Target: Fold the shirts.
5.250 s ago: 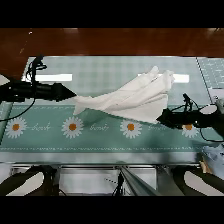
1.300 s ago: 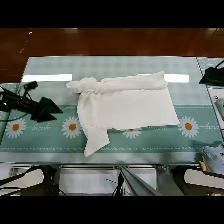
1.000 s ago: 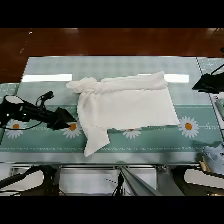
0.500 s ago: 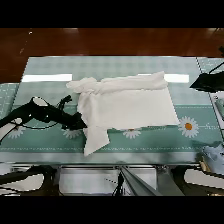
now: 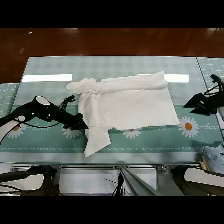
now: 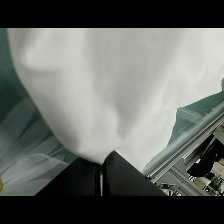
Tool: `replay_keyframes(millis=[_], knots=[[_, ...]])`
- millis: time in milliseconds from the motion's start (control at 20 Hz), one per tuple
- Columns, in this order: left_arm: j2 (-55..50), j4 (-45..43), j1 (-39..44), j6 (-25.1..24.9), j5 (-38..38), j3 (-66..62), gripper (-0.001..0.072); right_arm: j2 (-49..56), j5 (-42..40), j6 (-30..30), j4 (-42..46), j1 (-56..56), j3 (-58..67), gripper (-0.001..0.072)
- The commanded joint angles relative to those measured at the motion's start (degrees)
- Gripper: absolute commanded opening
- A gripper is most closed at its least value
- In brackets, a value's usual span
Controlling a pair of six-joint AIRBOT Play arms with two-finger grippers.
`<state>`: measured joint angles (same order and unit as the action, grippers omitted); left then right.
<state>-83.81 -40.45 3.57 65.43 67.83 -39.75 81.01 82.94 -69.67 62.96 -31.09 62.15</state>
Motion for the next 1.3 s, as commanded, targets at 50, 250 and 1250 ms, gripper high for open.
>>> replay_keyframes(millis=[50,250,1250], knots=[[-0.02,0.22,0.02,-0.94,1.86,-0.11,0.0025,-0.04,-5.64,0.68,-4.37,-1.55,-8.76,0.0588],[-0.02,0.24,0.02,-1.79,1.97,-0.11,0.0025,0.35,-8.11,0.66,-4.09,-1.53,-11.34,0.0581],[22.12,0.17,-4.04,-2.64,1.44,-40.59,0.0023,-23.21,-24.70,3.17,-21.75,12.70,14.34,0.0024]])
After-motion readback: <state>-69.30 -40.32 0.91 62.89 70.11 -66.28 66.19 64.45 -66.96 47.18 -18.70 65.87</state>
